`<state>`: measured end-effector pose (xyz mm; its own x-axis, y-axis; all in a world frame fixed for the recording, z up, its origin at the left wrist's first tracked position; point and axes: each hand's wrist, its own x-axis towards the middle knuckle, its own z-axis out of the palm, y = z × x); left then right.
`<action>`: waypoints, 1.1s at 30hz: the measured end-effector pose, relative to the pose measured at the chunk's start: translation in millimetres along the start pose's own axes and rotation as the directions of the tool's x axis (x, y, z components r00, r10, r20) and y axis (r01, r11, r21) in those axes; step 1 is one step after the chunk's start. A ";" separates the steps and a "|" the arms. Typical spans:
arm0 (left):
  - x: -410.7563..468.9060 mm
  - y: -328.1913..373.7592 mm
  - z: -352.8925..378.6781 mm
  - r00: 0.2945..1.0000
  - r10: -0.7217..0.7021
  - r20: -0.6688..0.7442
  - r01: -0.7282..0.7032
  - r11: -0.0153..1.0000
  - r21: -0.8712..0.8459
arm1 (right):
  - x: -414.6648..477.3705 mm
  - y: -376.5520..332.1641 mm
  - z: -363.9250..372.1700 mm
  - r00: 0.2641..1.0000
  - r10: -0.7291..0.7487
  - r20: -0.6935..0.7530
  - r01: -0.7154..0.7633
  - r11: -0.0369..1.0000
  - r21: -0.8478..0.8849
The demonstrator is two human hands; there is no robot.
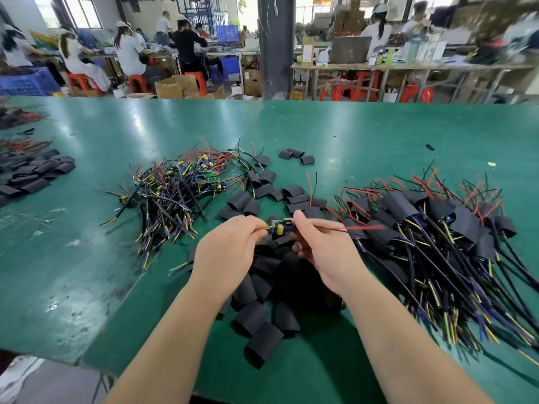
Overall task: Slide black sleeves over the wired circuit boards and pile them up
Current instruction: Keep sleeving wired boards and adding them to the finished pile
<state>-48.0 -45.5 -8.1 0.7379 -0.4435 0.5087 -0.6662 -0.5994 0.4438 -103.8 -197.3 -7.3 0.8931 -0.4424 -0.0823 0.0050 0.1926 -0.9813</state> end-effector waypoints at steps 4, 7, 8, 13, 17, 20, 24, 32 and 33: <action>-9.5 -19.0 3.4 0.985 -0.134 -0.107 0.143 0.987 0.077 | 2.9 -2.8 -4.0 0.994 -0.111 -0.004 0.110 0.980 0.167; -12.1 -27.4 2.2 0.950 -0.215 -0.225 0.237 0.969 0.075 | 6.7 -5.4 -14.9 0.977 -0.173 -0.123 0.171 0.985 -0.021; -12.1 -28.3 1.7 0.940 -0.241 -0.243 0.264 0.963 0.063 | 7.7 -4.8 -18.0 0.965 -0.210 -0.155 0.180 0.965 -0.189; -13.5 -29.0 3.3 0.930 -0.270 -0.251 0.288 0.957 0.035 | -0.3 1.9 -12.5 0.890 -0.450 0.071 0.345 0.562 -0.752; -15.7 -31.2 3.1 0.922 -0.261 -0.286 0.264 0.964 -0.027 | -5.6 8.4 7.0 0.850 -0.394 0.351 0.489 0.339 -0.804; -16.2 -32.9 3.1 0.918 -0.257 -0.303 0.248 0.966 -0.067 | -9.2 21.1 21.0 0.857 -0.223 0.465 0.503 0.163 -0.849; -16.3 -36.8 5.2 0.917 -0.268 -0.294 0.249 0.963 -0.101 | -3.2 25.3 22.0 0.847 -0.202 0.491 0.516 0.093 -0.852; -15.6 -38.9 5.5 0.916 -0.291 -0.275 0.260 0.955 -0.144 | -1.3 5.6 0.6 0.895 -0.423 0.141 0.418 0.683 -0.599; -15.6 -38.7 5.4 0.916 -0.293 -0.273 0.261 0.954 -0.148 | -0.2 3.5 -2.6 0.910 -0.406 0.087 0.382 0.736 -0.558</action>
<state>-33.1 -19.0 -37.2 0.8418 -0.0491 0.5375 -0.4590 -0.5890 0.6651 -105.1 -198.8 -11.2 0.8497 -0.4040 0.3389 0.0939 -0.5165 -0.8511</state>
